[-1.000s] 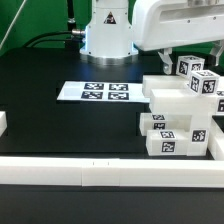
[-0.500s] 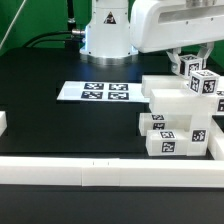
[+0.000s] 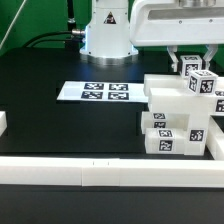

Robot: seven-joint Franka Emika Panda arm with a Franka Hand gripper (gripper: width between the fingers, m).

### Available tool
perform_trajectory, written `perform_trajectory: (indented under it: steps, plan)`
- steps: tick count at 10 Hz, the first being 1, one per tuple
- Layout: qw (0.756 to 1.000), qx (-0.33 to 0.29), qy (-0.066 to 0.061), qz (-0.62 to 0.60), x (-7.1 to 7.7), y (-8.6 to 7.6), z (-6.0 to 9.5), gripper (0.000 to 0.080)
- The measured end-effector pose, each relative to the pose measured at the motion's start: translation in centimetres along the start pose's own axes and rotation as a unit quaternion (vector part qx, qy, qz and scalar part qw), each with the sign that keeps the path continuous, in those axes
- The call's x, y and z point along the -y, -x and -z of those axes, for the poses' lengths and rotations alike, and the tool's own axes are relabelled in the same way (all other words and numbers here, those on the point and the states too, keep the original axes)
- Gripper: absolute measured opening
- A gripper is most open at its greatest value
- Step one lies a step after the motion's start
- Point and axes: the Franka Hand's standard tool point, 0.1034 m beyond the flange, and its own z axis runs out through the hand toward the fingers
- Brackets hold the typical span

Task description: Assemble chair

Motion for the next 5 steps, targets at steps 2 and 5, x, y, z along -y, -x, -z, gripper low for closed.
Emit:
perform_trajectory:
  steps: [2,5]
  plan:
    - [0.994,-0.009,-0.008,-0.113,0.27,0.0,-0.01,0.0268]
    - [0.98,-0.006,-0.014,-0.2,0.39,0.02,-0.01,0.0268]
